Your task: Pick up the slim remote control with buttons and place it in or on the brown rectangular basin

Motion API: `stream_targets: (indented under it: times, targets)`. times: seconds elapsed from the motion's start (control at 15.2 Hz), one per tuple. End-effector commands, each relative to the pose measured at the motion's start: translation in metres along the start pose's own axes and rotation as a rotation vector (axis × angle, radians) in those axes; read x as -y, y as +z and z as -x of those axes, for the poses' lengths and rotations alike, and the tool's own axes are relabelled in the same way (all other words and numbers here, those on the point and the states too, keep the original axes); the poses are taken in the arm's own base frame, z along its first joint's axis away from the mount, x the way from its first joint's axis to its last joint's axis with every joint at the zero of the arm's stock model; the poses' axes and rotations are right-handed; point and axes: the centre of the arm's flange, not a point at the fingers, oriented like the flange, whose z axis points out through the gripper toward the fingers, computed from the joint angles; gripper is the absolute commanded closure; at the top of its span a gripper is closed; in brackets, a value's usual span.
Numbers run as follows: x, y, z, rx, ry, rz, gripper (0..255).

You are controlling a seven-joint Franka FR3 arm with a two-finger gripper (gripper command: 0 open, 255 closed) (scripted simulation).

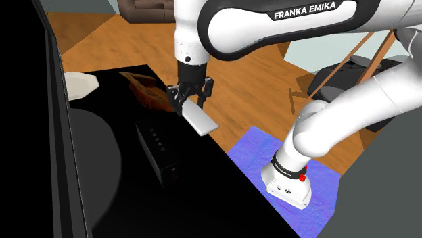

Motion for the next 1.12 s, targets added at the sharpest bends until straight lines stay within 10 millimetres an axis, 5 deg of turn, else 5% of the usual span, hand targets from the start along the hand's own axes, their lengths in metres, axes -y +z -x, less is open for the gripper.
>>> stream_targets:
  times: [0.0, 1.06]
  targets:
    - [0.001, -0.002, -0.019, 0.0, 0.0, 0.0, 255]
    - [0.015, -0.005, -0.23, 0.0, 0.0, 0.0, 255]
